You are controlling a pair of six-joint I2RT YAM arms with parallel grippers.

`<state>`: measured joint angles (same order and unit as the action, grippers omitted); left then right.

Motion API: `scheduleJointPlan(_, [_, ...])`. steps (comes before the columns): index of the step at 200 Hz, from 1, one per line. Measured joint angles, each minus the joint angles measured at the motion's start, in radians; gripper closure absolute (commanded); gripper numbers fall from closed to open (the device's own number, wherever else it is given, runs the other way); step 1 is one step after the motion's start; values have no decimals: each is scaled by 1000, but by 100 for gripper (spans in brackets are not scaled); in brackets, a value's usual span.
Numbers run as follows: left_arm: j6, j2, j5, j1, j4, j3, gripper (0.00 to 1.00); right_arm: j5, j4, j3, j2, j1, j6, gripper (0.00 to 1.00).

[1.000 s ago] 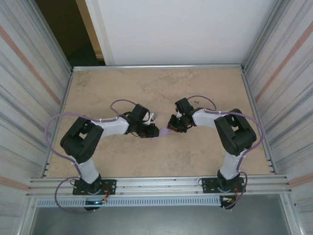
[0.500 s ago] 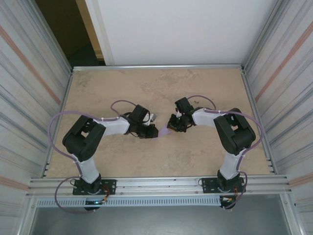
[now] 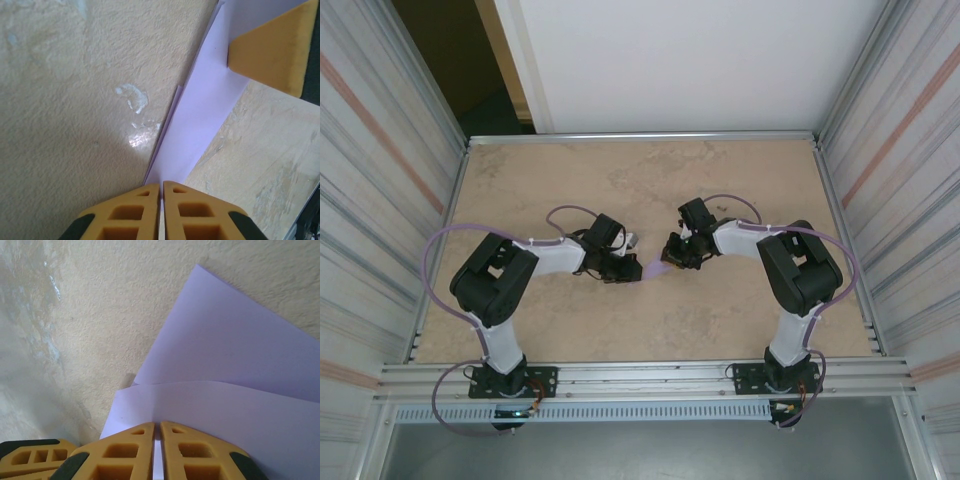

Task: Fold a paper plane with a square sheet of paper (pick it up from the middle)
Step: Fold the wing for the fifth time at the center of the table.

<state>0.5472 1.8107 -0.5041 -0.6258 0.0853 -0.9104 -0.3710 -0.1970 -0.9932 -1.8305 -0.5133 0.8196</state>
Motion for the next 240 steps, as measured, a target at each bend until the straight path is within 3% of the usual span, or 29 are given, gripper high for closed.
scheduleJointPlan(30, [0, 6, -4, 2, 8, -8, 92, 24, -53, -57, 0, -26, -37, 83])
scheduleJointPlan(87, [0, 9, -10, 3, 22, -17, 93, 37, -31, -57, 13, -107, -23, 88])
scheduleJointPlan(157, [0, 10, -11, 3, 22, -17, 93, 40, 16, -1, -1, -103, 15, 90])
scheduleJointPlan(240, [20, 5, -68, 4, -13, -20, 91, 2, 190, 110, 27, -77, 22, 91])
